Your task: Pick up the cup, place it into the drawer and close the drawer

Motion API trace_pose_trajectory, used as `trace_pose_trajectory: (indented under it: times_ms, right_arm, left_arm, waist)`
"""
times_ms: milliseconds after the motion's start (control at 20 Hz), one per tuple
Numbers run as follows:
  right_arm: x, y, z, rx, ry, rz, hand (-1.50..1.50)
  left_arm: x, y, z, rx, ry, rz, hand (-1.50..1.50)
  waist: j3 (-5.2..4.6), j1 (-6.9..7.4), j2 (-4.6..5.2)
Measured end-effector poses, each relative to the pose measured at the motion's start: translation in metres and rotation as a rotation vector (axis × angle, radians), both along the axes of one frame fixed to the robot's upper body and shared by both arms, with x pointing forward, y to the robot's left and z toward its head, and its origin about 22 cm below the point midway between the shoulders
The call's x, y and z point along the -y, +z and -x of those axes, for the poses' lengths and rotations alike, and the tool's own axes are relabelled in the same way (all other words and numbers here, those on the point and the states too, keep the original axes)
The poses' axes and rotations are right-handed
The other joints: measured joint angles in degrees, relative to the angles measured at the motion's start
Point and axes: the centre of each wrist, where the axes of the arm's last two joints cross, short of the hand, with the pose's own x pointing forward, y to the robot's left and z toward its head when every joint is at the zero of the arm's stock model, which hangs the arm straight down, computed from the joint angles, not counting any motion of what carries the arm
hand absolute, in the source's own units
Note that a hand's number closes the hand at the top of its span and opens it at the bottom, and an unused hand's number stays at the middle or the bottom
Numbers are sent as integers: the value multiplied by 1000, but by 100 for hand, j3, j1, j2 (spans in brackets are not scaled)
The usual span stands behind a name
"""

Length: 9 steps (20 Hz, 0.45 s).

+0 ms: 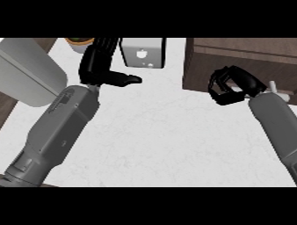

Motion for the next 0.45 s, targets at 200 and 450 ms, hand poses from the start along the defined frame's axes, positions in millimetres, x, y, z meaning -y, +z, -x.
trace_pose_trajectory:
  times_ms: [200, 450]
  right_arm:
    - [7, 3, 1, -22, 11, -32, 150]
    - [15, 5, 3, -44, 22, -62, 150]
  left_arm:
    - [-3, -3, 2, -6, -15, 7, -150]
    - [-6, -2, 4, 0, -28, 16, -150]
  waist:
    - [15, 58, 25]
    - [40, 126, 42]
